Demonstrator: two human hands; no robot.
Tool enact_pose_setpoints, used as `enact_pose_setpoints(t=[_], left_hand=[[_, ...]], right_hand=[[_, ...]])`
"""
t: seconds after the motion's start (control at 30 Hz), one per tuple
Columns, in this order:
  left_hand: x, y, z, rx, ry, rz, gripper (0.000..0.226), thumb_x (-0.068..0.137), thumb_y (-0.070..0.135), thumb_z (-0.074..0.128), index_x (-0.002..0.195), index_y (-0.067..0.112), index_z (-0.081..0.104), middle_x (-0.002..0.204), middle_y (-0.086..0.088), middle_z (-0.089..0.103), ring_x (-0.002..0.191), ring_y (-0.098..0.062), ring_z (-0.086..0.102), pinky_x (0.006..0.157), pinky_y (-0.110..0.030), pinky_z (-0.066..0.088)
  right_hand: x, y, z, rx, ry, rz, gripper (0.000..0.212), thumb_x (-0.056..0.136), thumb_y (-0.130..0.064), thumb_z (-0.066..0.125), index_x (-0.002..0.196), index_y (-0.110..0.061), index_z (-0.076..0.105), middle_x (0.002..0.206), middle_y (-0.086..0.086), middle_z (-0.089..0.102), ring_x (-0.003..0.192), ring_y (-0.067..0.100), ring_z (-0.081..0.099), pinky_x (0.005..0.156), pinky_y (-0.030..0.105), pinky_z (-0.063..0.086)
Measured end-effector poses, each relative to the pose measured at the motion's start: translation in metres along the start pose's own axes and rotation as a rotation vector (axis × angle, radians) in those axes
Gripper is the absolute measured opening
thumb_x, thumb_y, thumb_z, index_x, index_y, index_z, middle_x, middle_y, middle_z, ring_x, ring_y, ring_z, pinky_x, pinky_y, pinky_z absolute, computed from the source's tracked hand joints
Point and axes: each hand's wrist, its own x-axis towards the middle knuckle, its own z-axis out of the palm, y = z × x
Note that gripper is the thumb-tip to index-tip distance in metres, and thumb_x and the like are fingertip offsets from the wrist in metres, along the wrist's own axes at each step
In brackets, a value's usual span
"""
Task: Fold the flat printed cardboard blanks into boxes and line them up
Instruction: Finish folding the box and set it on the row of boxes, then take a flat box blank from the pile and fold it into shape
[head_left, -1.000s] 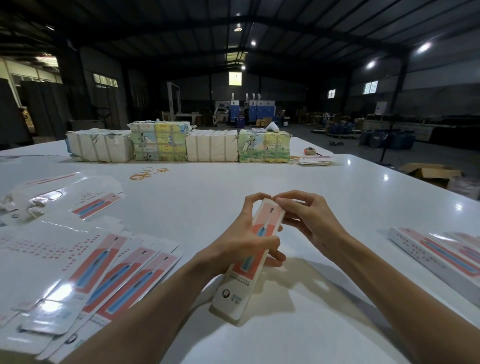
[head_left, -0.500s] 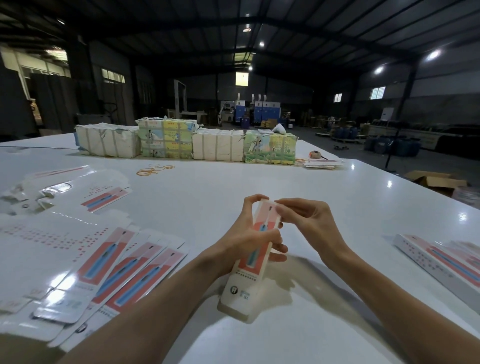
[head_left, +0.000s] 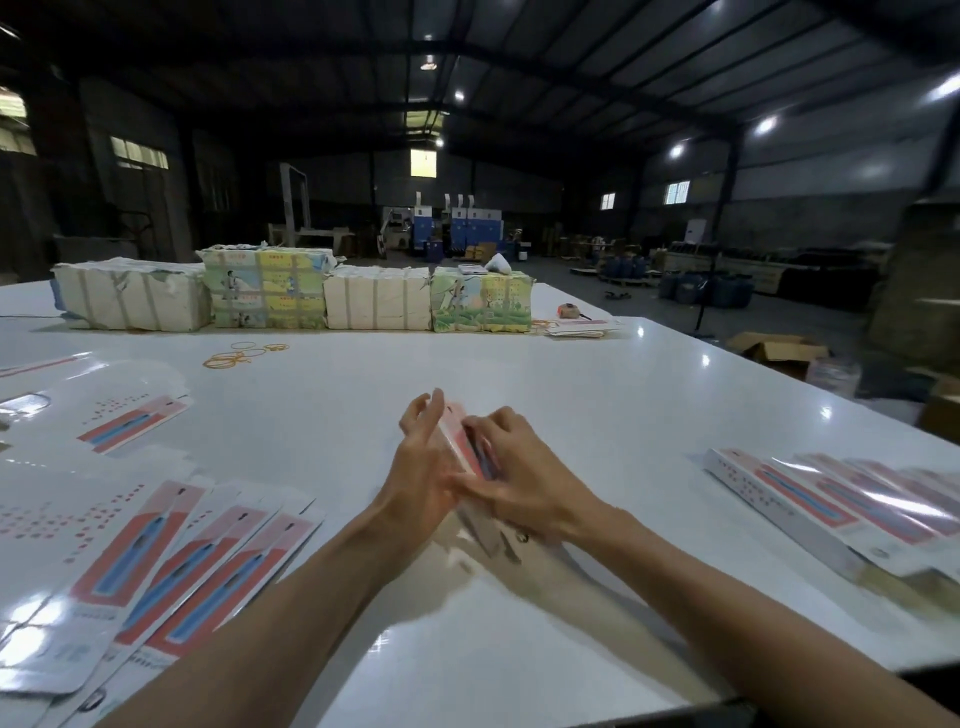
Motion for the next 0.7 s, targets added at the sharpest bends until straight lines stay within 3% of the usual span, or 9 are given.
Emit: enact_pose_setpoints(t=[0.03,0.1,0.17,0.23,0.3,0.37,0.5,0.7], left_hand=[[0.007,-0.006,-0.004,0.049,0.009,0.016,0.027,0.111,0.04,0.042,0.137,0.035,0.049,0.16,-0.017,0.045,0.146,-0.037,0.046,0.074,-0.023,0.06],[0.026,-0.019,-0.012,0.151,-0.021,0.041,0.038,0.11,0.044,0.047,0.146,0.037,0.042,0.154,-0.014,0.052,0.137,-0.034,0.056,0.069,-0.023,0.063],[0.044,-0.031,-0.02,0.244,-0.058,0.041,0.05,0.107,0.044,0.054,0.153,0.035,0.036,0.135,-0.013,0.068,0.121,-0.029,0.068,0.085,-0.033,0.063],[0.051,-0.039,-0.027,0.359,-0.101,0.059,0.038,0.107,0.037,0.058,0.143,0.028,0.051,0.113,-0.011,0.078,0.108,-0.025,0.074,0.093,-0.038,0.061],[0.055,-0.042,-0.033,0.463,-0.16,0.092,0.024,0.108,0.026,0.057,0.13,0.024,0.067,0.103,-0.009,0.079,0.104,-0.025,0.075,0.091,-0.035,0.061],[0.057,-0.044,-0.035,0.53,-0.223,0.119,0.023,0.108,0.015,0.056,0.121,0.021,0.074,0.096,-0.01,0.078,0.098,-0.024,0.073,0.086,-0.031,0.061],[0.061,-0.047,-0.037,0.601,-0.299,0.13,0.027,0.107,0.009,0.055,0.11,0.021,0.079,0.09,-0.013,0.075,0.087,-0.02,0.07,0.084,-0.029,0.06],[0.065,-0.05,-0.043,0.663,-0.347,0.142,0.027,0.106,0.009,0.055,0.109,0.021,0.079,0.089,-0.013,0.074,0.085,-0.018,0.069,0.08,-0.022,0.057]], right_hand=[[-0.001,0.001,-0.004,-0.01,0.019,0.002,0.061,0.097,-0.061,0.06,0.143,-0.021,0.054,0.12,-0.001,0.051,0.107,0.012,0.048,0.088,0.021,0.043],[-0.003,0.008,-0.02,-0.076,0.07,0.026,0.047,0.099,-0.048,0.064,0.133,-0.016,0.063,0.117,0.005,0.057,0.104,0.016,0.049,0.086,0.028,0.05],[-0.011,0.02,-0.041,-0.171,0.083,0.105,0.044,0.098,-0.041,0.069,0.132,-0.013,0.064,0.12,0.009,0.061,0.104,0.019,0.052,0.087,0.033,0.055],[-0.027,0.039,-0.06,-0.278,0.088,0.205,0.042,0.096,-0.04,0.069,0.13,-0.016,0.064,0.121,0.007,0.063,0.105,0.021,0.055,0.087,0.037,0.057],[-0.05,0.058,-0.076,-0.373,0.071,0.311,0.037,0.097,-0.042,0.066,0.126,-0.02,0.062,0.12,0.002,0.063,0.104,0.018,0.056,0.085,0.038,0.057],[-0.076,0.074,-0.088,-0.463,0.06,0.41,0.034,0.1,-0.043,0.061,0.129,-0.023,0.059,0.125,-0.002,0.062,0.103,0.014,0.057,0.089,0.034,0.055],[-0.119,0.097,-0.103,-0.805,0.043,0.531,0.037,0.105,-0.028,0.05,0.141,-0.018,0.052,0.14,0.002,0.055,0.127,0.021,0.049,0.113,0.038,0.04],[-0.143,0.099,-0.121,-0.94,0.018,0.631,0.039,0.108,-0.023,0.047,0.147,-0.017,0.048,0.15,0.005,0.052,0.136,0.022,0.049,0.114,0.038,0.043]])
